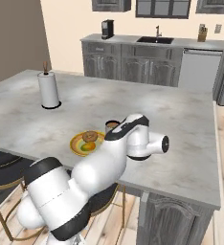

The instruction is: Pick up the brewed coffee from the coffee machine and place it next to the breakfast plate on the dining counter.

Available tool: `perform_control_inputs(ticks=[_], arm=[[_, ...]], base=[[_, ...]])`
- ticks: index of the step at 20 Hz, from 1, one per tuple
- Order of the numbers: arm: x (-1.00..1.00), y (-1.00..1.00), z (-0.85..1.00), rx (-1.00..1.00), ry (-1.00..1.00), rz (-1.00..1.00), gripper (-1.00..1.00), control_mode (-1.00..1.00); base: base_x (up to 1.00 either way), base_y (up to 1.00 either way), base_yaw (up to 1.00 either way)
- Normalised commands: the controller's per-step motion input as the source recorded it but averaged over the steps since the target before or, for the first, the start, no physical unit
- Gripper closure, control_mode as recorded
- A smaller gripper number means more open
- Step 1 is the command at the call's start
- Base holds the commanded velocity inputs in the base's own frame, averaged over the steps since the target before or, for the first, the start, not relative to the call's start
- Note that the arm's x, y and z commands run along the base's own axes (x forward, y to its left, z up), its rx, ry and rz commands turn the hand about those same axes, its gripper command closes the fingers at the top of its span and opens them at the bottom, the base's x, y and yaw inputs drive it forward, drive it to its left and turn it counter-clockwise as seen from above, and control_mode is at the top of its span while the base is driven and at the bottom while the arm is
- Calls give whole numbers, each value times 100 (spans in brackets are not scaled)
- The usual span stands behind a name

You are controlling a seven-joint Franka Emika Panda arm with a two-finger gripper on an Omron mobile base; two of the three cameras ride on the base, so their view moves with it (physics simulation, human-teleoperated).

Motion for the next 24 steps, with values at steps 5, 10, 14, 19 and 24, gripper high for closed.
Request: perform_control_inputs(ticks=[5,10,14,19,24], arm=[[31,-17,-31,0,0,0,100,-100],[35,-2,-38,0,0,0,100,-100],[39,-1,-36,0,0,0,100,-100],[39,-13,-30,0,0,0,100,-100],[33,-23,-29,0,0,0,100,-100]], base=[[0,0,0],[0,0,0],[0,0,0],[0,0,0],[0,0,0]])
